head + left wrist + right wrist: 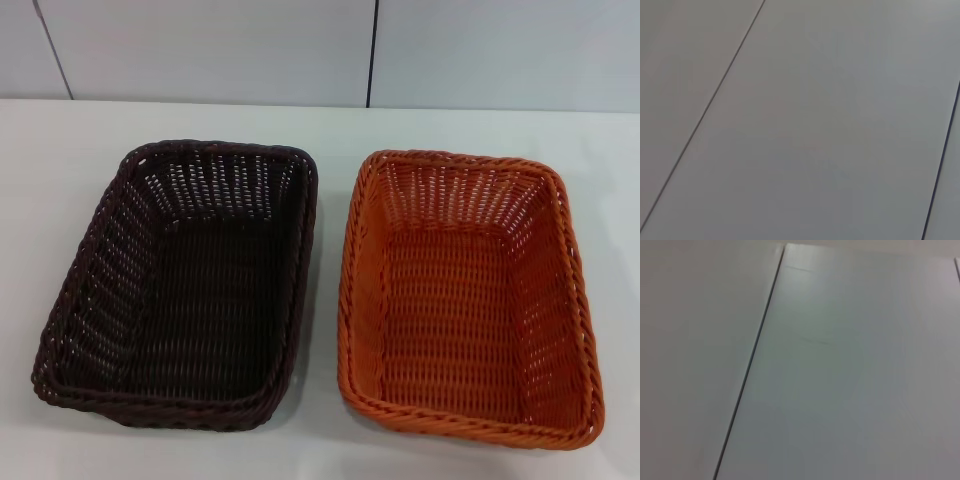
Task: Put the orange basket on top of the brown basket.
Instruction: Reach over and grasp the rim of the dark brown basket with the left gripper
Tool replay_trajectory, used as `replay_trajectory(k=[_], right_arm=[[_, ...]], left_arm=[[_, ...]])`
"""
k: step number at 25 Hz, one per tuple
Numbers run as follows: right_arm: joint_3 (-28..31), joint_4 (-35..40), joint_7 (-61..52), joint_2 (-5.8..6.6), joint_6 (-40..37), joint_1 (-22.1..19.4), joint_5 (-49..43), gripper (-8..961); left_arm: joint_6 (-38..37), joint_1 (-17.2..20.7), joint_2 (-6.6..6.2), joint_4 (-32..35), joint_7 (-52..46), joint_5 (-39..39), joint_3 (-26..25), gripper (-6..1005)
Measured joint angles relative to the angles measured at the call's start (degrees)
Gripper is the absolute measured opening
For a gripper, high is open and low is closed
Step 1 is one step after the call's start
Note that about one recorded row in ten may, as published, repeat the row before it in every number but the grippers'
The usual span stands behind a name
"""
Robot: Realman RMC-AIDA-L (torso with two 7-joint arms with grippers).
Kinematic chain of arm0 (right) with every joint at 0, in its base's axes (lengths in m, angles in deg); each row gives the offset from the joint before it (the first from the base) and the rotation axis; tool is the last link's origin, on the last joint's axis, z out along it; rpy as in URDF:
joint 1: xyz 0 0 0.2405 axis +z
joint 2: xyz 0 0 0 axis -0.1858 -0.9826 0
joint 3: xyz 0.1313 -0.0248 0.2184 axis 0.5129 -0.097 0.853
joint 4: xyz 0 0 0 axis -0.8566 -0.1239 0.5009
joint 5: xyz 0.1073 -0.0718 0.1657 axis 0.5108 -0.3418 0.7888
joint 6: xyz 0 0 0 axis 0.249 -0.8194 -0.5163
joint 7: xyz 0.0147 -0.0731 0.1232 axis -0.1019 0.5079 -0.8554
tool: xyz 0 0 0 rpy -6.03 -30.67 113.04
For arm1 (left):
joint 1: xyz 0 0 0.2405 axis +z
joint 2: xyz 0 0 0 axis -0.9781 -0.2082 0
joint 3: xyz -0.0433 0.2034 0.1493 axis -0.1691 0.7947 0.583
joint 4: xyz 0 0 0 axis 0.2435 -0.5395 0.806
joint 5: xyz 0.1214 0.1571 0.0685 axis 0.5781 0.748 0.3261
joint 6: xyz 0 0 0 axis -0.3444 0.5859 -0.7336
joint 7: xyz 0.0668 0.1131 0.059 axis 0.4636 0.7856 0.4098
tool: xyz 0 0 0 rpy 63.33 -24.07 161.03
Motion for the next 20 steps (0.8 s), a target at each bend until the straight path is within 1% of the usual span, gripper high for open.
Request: replay_trajectory(k=[7, 20], right_arm=[[0.18, 0.77, 0.00, -0.01, 0.06, 1.22, 0.18, 664], [0.00, 1.61, -0.17, -0.10, 0.09, 1.58, 0.28, 665]], left_arm=[[-0.16, -0.20, 0.00, 0.23, 0.04, -0.01, 0.00, 860], [-0.20, -0.32, 0.00, 0.25, -0.25, -0.01, 0.17, 860]])
